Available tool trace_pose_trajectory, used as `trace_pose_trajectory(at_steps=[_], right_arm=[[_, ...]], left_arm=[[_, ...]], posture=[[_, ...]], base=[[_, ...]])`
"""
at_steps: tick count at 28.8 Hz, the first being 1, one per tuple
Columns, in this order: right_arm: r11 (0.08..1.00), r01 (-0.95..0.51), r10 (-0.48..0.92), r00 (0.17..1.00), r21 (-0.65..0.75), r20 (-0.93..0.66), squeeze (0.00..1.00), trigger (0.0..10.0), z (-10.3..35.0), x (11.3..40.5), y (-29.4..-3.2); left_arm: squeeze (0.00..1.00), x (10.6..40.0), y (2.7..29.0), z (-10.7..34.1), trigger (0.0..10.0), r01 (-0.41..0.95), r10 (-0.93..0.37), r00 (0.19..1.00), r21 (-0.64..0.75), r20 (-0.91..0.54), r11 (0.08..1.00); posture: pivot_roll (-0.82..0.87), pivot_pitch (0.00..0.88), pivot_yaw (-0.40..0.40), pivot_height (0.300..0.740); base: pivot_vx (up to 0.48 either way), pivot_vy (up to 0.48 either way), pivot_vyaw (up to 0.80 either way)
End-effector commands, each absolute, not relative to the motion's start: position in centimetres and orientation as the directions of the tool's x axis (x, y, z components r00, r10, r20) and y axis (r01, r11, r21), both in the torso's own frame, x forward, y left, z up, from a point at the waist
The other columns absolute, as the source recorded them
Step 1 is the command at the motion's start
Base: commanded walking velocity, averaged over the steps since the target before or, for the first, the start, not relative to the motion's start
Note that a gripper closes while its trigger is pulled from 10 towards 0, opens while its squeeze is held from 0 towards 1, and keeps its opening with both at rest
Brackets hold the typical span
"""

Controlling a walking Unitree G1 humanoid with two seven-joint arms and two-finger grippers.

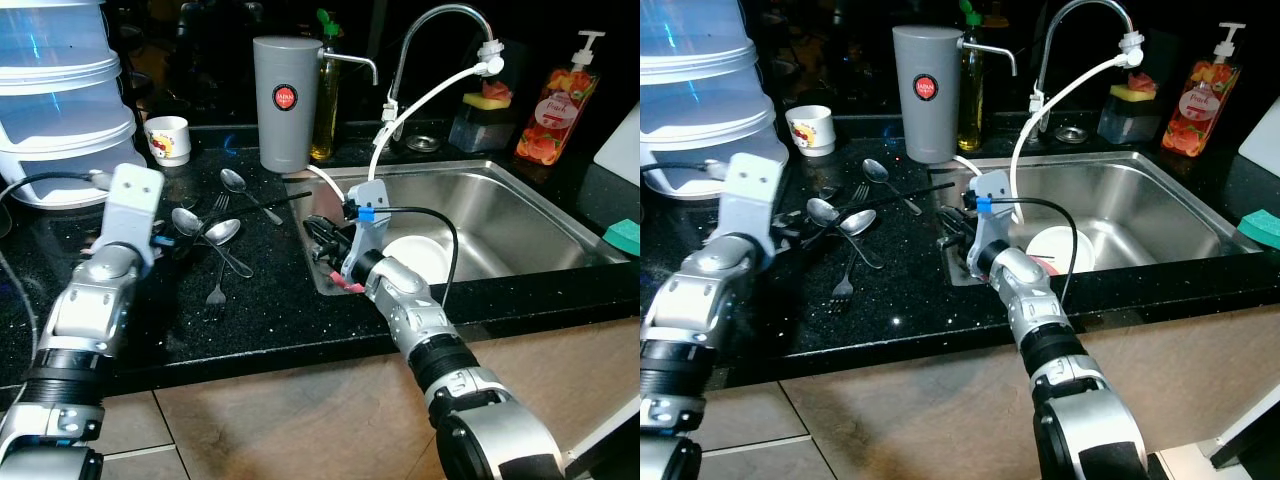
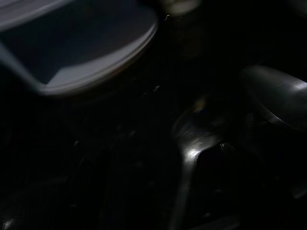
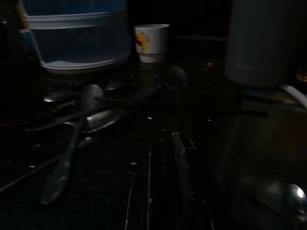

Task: Kitchen organization

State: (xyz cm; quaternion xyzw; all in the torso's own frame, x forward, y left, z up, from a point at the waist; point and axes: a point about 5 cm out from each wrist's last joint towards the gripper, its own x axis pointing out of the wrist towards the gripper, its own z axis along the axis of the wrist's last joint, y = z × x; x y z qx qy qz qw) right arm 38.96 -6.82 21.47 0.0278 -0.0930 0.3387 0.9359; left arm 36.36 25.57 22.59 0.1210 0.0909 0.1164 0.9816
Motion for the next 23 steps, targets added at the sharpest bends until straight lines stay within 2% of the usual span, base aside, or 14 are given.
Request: trace_pose_trajectory(at_steps=[1,8,9,11,15,16,18,19,23], right_arm=[[0.750,-0.661,0.653,0.735,-0.023,0.183,0.00,10.0,21.4,38.7,-6.3],[0.658,-0.748,0.748,0.634,-0.092,0.196,0.00,10.0,22.9,37.4,-4.2],[0.636,-0.763,0.767,0.610,-0.113,0.200,0.00,10.0,23.3,37.0,-3.7],[0.599,-0.786,0.797,0.569,-0.152,0.203,0.00,10.0,24.0,36.3,-2.8],[0.587,-0.796,0.805,0.556,-0.145,0.207,0.00,10.0,24.1,36.1,-2.5],[0.570,-0.811,0.815,0.539,-0.130,0.212,0.00,10.0,24.2,35.8,-2.2],[0.560,-0.819,0.821,0.529,-0.123,0.212,0.00,10.0,24.3,35.5,-2.1],[0.552,-0.825,0.828,0.523,-0.123,0.205,0.00,10.0,24.3,35.3,-2.0],[0.545,-0.828,0.833,0.519,-0.127,0.194,0.00,10.0,24.3,35.1,-2.1]], left_arm=[[1.00,36.6,26.3,22.7,10.0,-0.219,0.263,0.953,0.256,-0.150,0.941],[1.00,37.6,25.9,21.7,10.0,-0.122,0.174,0.961,0.233,-0.216,0.965],[0.00,37.9,25.9,21.6,10.0,-0.102,0.156,0.962,0.233,-0.226,0.967],[0.00,38.3,26.0,21.5,10.0,-0.077,0.135,0.961,0.238,-0.239,0.968],[0.00,38.4,26.1,21.3,10.0,-0.078,0.136,0.959,0.227,-0.249,0.971],[0.00,38.5,26.4,21.1,7.4,-0.084,0.142,0.952,0.215,-0.271,0.973],[0.00,38.5,26.5,20.9,7.4,-0.091,0.147,0.948,0.204,-0.283,0.975],[0.00,38.5,26.7,20.7,0.0,-0.095,0.151,0.942,0.193,-0.300,0.977],[0.00,38.5,27.0,20.3,0.0,-0.094,0.148,0.932,0.174,-0.331,0.980]], posture=[[0.08,0.040,-0.022,0.740],[0.08,0.050,-0.020,0.740],[0.08,0.052,-0.015,0.740],[0.08,0.052,-0.011,0.740],[0.08,0.052,-0.011,0.740],[0.08,0.052,-0.011,0.740],[0.08,0.052,-0.011,0.740],[0.08,0.052,-0.011,0.740],[0.07,0.056,-0.012,0.740]], base=[[0.000,0.000,0.00],[0.000,0.000,0.00],[0.000,0.000,0.00],[0.000,0.000,0.00],[0.000,0.000,0.00],[0.000,0.000,0.00],[0.000,0.000,0.00],[0.000,0.000,0.00],[0.000,0.000,0.00]])
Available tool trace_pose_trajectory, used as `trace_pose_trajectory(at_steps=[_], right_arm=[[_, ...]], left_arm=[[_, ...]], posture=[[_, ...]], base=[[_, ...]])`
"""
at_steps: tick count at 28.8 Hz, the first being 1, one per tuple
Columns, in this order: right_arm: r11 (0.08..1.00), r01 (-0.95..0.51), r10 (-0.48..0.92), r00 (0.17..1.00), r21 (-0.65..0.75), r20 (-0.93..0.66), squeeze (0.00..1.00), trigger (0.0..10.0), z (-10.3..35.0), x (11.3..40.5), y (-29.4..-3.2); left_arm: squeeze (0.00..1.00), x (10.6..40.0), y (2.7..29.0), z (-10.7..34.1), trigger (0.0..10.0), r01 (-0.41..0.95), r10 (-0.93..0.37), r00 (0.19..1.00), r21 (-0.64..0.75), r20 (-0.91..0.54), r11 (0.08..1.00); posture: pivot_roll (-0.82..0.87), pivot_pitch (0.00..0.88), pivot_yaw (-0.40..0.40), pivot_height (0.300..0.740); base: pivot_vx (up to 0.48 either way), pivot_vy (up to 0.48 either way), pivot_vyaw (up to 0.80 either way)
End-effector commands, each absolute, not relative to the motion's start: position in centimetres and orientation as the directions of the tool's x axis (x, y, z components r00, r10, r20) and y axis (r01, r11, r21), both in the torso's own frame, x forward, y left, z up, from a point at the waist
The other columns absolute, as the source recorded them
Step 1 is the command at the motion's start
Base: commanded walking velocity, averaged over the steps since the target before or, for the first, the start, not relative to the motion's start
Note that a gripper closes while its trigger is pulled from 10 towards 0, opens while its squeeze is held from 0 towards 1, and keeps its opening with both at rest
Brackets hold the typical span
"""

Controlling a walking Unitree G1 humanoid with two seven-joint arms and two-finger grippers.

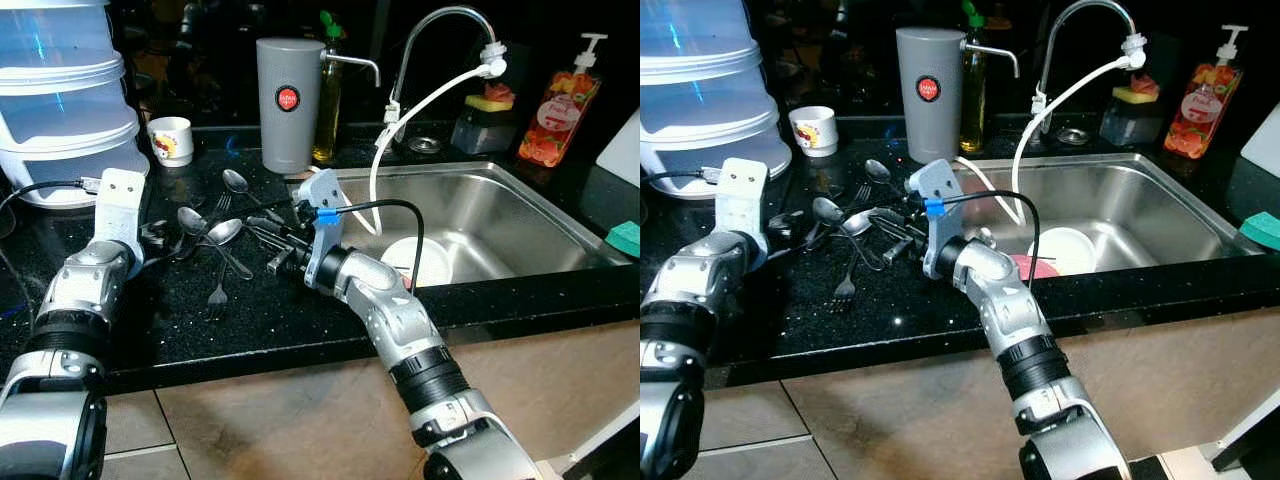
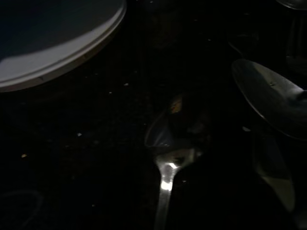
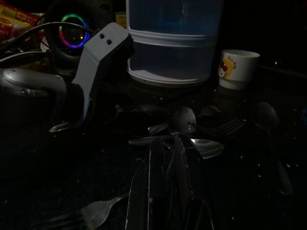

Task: Kitchen organization

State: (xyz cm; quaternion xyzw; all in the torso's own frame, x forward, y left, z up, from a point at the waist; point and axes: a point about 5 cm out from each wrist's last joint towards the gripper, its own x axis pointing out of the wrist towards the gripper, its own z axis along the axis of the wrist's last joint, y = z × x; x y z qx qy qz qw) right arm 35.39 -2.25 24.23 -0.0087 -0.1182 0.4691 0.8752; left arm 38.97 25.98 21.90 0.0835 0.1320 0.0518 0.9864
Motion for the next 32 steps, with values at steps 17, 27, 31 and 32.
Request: trace_pose_trajectory(at_steps=[17,27,31,32], right_arm=[[0.554,-0.825,0.829,0.535,-0.112,0.162,0.00,10.0,24.4,35.0,-2.6],[0.577,-0.816,0.799,0.555,-0.032,0.230,0.00,10.0,25.7,35.3,-3.4],[0.580,-0.815,0.792,0.559,-0.017,0.245,0.00,10.0,26.2,35.3,-3.6],[0.580,-0.815,0.792,0.559,-0.017,0.245,0.00,10.0,26.2,35.3,-3.6]], left_arm=[[0.00,38.8,27.6,21.0,0.0,-0.139,0.198,0.934,0.206,-0.299,0.969],[0.00,39.3,25.1,27.3,0.0,-0.089,0.106,0.992,0.228,-0.062,0.969],[0.00,38.7,20.0,29.7,0.0,0.270,-0.271,0.961,0.017,0.052,0.963],[0.00,38.7,20.0,29.7,0.0,0.270,-0.271,0.961,0.017,0.052,0.963]], posture=[[0.07,0.054,-0.017,0.740],[0.06,0.040,-0.014,0.740],[0.06,0.040,-0.014,0.740],[0.06,0.040,-0.014,0.740]], base=[[0.000,0.000,0.00],[0.000,0.000,0.00],[0.000,0.000,0.00],[0.000,0.000,0.00]])
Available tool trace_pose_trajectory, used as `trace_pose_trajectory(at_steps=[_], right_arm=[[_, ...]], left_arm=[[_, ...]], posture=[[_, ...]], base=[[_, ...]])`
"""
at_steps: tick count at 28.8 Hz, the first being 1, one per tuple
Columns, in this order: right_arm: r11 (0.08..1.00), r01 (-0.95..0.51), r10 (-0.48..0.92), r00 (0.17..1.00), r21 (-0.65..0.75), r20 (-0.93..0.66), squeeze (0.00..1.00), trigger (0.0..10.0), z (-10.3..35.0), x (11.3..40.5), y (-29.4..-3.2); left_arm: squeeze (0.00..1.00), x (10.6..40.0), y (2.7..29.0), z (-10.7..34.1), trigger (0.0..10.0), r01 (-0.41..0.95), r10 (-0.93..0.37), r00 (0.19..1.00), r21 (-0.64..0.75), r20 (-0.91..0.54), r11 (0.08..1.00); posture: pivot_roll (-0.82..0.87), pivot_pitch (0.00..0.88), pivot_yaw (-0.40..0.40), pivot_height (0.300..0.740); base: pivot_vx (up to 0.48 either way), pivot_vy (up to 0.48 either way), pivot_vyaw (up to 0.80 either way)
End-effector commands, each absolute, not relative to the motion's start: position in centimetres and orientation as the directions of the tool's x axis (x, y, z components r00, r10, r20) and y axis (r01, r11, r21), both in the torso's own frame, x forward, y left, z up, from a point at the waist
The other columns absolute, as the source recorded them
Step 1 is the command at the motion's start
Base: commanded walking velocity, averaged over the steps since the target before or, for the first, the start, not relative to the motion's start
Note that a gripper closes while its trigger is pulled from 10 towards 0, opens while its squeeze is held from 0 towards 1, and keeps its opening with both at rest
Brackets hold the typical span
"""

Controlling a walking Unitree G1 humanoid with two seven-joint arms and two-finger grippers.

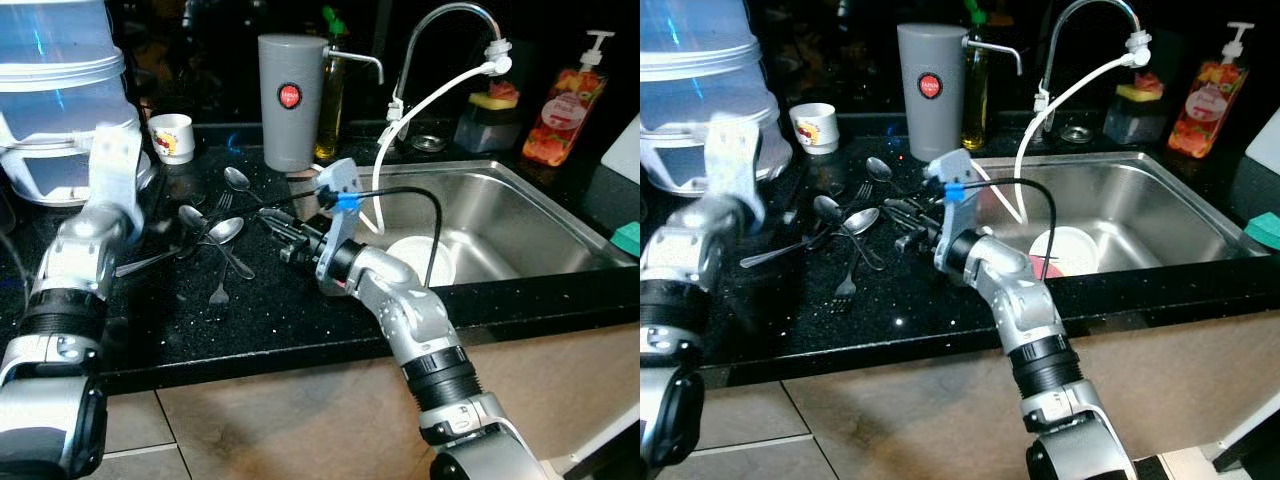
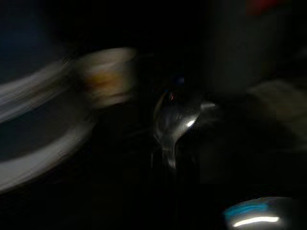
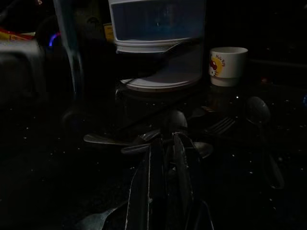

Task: Kitchen organization

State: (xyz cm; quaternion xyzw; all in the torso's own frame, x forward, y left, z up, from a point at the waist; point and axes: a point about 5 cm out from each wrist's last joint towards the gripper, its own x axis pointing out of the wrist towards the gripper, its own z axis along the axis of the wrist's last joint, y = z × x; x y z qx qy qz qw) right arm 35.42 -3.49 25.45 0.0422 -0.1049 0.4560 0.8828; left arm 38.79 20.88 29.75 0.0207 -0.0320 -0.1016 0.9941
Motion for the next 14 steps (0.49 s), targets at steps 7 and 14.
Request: trace_pose_trajectory(at_steps=[7,14], right_arm=[[0.586,-0.795,0.701,0.594,0.157,0.394,0.00,10.0,28.4,35.4,-4.0],[0.520,-0.781,0.605,0.623,0.347,0.496,1.00,10.0,29.8,35.3,-4.5]], left_arm=[[0.00,36.5,16.5,29.4,0.0,0.604,-0.575,0.791,-0.116,0.209,0.789],[0.00,35.7,17.0,28.2,0.0,0.634,-0.573,0.772,-0.267,0.275,0.726]], posture=[[0.07,0.026,-0.008,0.740],[0.06,0.033,-0.004,0.740]], base=[[0.000,0.000,0.00],[0.000,0.000,0.00]])
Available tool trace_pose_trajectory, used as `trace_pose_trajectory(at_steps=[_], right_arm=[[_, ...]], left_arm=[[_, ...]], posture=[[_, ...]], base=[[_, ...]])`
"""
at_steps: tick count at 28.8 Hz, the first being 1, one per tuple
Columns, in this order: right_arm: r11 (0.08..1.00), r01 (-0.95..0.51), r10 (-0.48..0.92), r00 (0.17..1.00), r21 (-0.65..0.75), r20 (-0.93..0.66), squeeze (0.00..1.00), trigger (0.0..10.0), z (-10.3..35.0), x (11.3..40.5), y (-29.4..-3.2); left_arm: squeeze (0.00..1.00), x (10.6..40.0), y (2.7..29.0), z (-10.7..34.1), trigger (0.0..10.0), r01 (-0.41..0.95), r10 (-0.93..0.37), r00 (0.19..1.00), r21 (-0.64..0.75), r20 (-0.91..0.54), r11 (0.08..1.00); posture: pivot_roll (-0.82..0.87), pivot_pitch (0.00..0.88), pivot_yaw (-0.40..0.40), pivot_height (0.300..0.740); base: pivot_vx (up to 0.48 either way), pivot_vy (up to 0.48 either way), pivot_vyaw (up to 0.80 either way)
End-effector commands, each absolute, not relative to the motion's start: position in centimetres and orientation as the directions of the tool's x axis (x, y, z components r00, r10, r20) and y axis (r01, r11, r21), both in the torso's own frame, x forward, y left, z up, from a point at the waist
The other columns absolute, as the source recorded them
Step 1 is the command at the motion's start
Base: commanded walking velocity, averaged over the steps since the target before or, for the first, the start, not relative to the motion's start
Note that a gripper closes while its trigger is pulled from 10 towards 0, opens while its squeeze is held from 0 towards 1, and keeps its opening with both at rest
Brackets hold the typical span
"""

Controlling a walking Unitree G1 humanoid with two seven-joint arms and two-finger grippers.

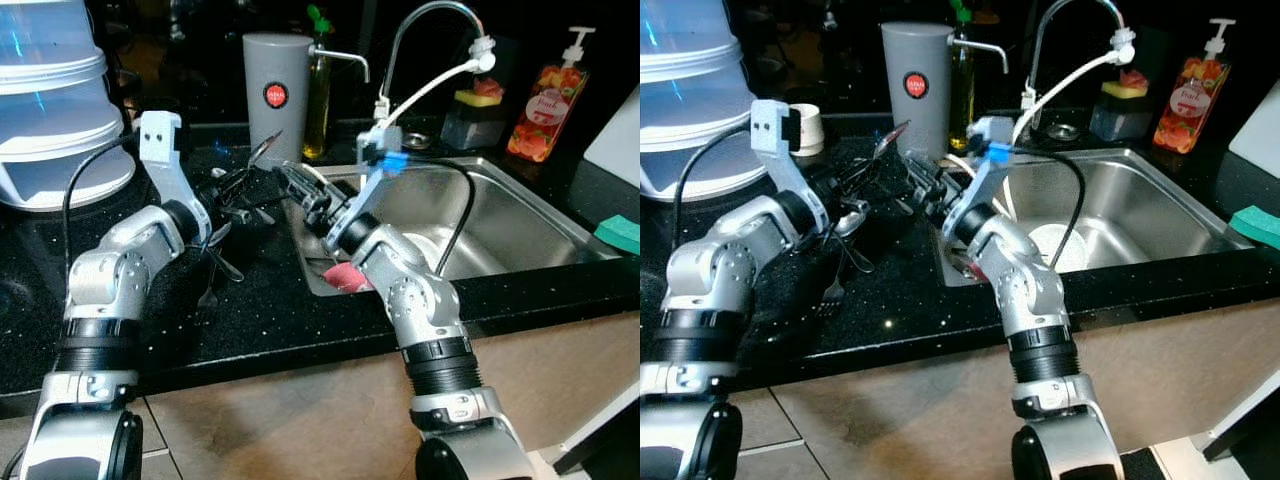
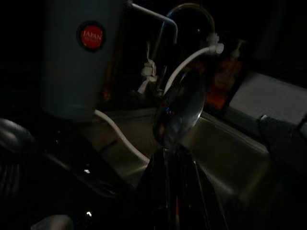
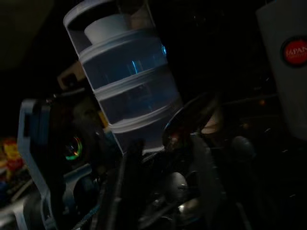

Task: Kitchen organization

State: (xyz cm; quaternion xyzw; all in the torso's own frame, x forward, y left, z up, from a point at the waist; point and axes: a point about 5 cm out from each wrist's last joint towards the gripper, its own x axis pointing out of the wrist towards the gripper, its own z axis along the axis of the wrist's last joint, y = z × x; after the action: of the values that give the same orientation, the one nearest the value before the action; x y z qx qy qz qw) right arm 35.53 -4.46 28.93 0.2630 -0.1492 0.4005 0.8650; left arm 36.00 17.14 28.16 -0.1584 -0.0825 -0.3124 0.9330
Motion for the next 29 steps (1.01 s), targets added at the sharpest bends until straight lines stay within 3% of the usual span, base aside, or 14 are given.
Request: trace_pose_trajectory(at_steps=[1,8,9,10,11,20,21,22,29], right_arm=[[0.495,-0.784,0.601,0.620,0.374,0.505,1.00,10.0,29.8,35.1,-4.4],[0.470,-0.783,0.622,0.621,0.407,0.477,1.00,10.0,29.5,34.7,-3.4],[0.469,-0.782,0.628,0.623,0.412,0.466,0.21,10.0,29.4,34.7,-3.2],[0.469,-0.782,0.628,0.623,0.412,0.466,0.21,10.0,29.4,34.7,-3.2],[0.464,-0.781,0.638,0.622,0.417,0.454,0.00,10.0,29.3,34.6,-3.0],[0.360,-0.822,0.674,0.556,0.441,0.486,0.00,10.0,29.9,33.7,-2.0],[0.352,-0.827,0.671,0.550,0.439,0.497,0.31,10.0,30.1,33.6,-2.1],[0.333,-0.838,0.673,0.532,0.432,0.515,1.00,10.0,30.4,33.4,-2.2],[0.323,-0.859,0.693,0.500,0.397,0.518,1.00,10.0,30.7,32.8,-2.0]], left_arm=[[0.00,35.4,17.1,28.1,0.0,0.652,-0.580,0.757,-0.300,0.300,0.696],[0.00,34.6,17.0,27.9,0.0,0.690,-0.604,0.724,-0.346,0.334,0.635],[0.00,34.5,16.8,27.9,0.0,0.700,-0.615,0.714,-0.348,0.336,0.623],[0.00,34.5,16.8,27.9,0.0,0.700,-0.615,0.714,-0.348,0.336,0.623],[0.00,34.3,16.7,27.9,0.0,0.711,-0.625,0.703,-0.349,0.338,0.611],[0.00,34.0,15.6,27.1,0.0,0.721,-0.662,0.691,-0.345,0.290,0.601],[0.00,34.1,15.5,27.0,0.0,0.716,-0.659,0.696,-0.346,0.287,0.606],[0.00,34.1,15.5,27.0,0.0,0.710,-0.655,0.702,-0.343,0.279,0.615],[0.00,34.1,15.3,27.0,0.0,0.713,-0.659,0.699,-0.342,0.278,0.612]], posture=[[0.06,0.037,-0.005,0.740],[0.06,0.042,-0.005,0.740],[0.06,0.042,-0.005,0.740],[0.06,0.042,-0.005,0.740],[0.07,0.042,-0.005,0.740],[0.07,0.044,-0.007,0.740],[0.07,0.044,-0.007,0.740],[0.07,0.044,-0.007,0.740],[0.07,0.044,-0.007,0.740]], base=[[0.000,0.000,0.00],[0.000,0.000,0.00],[0.000,0.000,0.00],[0.000,0.000,0.00],[0.000,0.000,0.00],[0.000,0.000,0.00],[0.000,0.000,0.00],[0.000,0.000,0.00],[0.000,0.000,0.00]])
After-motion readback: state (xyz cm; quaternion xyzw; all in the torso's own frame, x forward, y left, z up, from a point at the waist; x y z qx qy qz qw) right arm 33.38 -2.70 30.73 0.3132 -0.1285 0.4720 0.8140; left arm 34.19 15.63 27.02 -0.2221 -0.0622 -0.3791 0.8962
